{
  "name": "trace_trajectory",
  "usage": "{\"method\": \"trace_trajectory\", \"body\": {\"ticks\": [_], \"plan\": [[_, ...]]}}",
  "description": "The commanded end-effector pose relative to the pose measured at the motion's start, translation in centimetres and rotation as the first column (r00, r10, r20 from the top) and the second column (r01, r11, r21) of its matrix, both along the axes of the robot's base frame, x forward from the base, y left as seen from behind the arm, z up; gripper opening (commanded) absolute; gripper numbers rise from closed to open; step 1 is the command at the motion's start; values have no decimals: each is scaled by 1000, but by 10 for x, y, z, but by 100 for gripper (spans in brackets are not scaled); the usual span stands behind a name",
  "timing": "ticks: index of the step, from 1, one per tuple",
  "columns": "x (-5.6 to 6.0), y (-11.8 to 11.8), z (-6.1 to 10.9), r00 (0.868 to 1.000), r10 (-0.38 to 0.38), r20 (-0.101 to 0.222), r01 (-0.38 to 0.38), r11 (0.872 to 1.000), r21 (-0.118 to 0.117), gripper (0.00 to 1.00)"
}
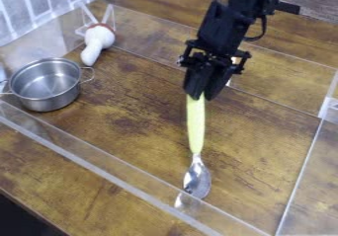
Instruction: Move the green spoon to the left
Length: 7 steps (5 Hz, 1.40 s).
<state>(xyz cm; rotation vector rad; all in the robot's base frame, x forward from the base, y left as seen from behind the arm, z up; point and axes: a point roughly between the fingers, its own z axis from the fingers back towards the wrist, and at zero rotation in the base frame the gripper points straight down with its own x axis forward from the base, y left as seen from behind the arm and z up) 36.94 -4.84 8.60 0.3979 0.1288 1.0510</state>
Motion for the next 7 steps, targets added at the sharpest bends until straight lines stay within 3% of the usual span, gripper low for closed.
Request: {"method": "trace_trajectory", "body": {"ticks": [1, 3, 5, 7], "plan": [[3, 9, 50, 989, 96, 112, -95, 995, -18, 0], [-10, 6, 76, 963, 234, 135, -233, 972, -20, 0], [-22, 34, 68, 960, 246, 136, -246, 969, -21, 0], [-23, 52, 79, 946, 294, 134, -296, 955, -9, 0]]}}
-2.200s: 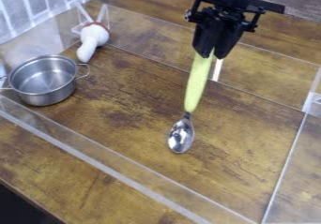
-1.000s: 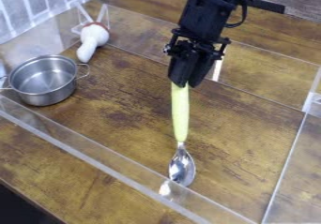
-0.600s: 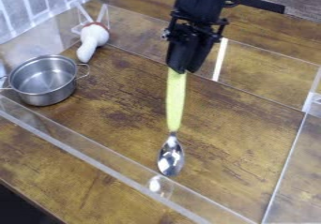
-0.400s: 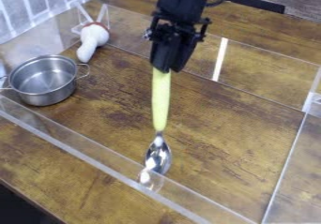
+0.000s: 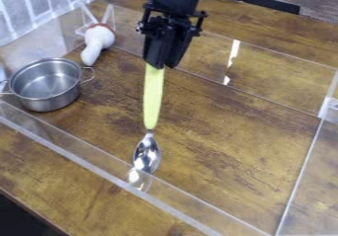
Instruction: Move the green spoon to the left
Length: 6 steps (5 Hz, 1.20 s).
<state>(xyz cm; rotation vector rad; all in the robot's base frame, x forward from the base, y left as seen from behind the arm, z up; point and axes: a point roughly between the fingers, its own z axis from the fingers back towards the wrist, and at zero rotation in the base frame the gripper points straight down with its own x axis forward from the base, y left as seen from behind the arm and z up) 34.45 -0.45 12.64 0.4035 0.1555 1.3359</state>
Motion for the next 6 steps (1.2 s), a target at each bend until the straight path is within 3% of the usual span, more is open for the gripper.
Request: {"method": "trace_trajectory", "body": {"ticks": [1, 2, 4, 6], "plan": [[4, 14, 28, 994, -24, 106, 24, 1000, -5, 0], [13, 28, 20, 993, -64, 102, 64, 998, -2, 0], [11, 42, 7, 994, -62, 86, 62, 998, 4, 0], [-6, 52, -2, 989, -128, 72, 129, 992, -6, 0]]}}
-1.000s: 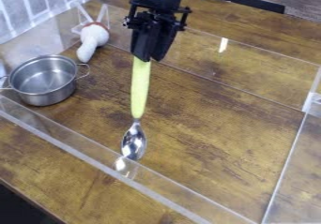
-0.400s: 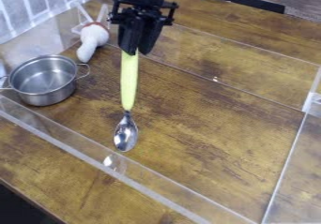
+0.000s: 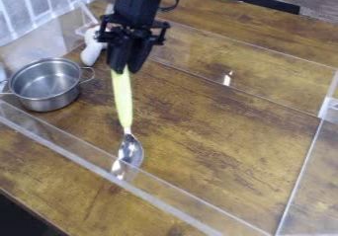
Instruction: Move the green spoon to the left
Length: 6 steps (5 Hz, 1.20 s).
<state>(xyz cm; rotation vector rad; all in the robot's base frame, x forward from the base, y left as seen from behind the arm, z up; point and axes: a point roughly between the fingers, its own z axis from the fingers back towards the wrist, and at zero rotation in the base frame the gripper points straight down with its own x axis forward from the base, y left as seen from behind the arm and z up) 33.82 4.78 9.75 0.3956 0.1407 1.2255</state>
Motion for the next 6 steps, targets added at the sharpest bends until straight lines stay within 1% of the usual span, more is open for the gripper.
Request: {"method": "trace_trajectory", "body": {"ticks": [1, 2, 3, 4, 5, 6], "plan": [[1, 5, 24, 996, -66, 66, 68, 998, -15, 0], [0, 6, 17, 990, -129, 54, 131, 991, -31, 0], [-2, 6, 11, 979, -202, 41, 204, 978, -53, 0], [6, 6, 6, 976, -216, 30, 218, 973, -76, 0], [15, 6, 1, 970, -244, 19, 245, 964, -102, 0], [15, 15, 8, 955, -294, 33, 296, 946, -130, 100]]}}
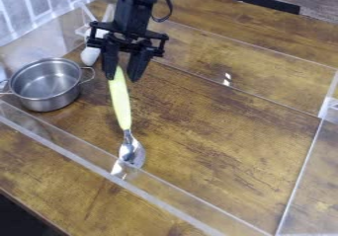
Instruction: Move the green spoon to the left
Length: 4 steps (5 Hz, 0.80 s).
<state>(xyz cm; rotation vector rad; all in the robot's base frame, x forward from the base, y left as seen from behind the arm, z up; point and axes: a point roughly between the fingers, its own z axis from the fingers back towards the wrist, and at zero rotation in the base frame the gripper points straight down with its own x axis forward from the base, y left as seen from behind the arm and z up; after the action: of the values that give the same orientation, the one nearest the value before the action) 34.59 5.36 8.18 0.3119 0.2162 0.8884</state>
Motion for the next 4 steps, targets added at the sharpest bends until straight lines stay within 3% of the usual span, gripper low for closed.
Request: {"method": "trace_trajectory", "body": {"ticks": [1, 2, 3, 4], "plan": [[10, 12, 37, 995, -20, 93, 23, 999, -34, 100], [14, 15, 60, 988, -66, 138, 84, 988, -129, 100], [7, 19, 77, 980, -76, 183, 119, 965, -235, 100], [0, 18, 82, 975, -99, 201, 150, 954, -258, 100]]}}
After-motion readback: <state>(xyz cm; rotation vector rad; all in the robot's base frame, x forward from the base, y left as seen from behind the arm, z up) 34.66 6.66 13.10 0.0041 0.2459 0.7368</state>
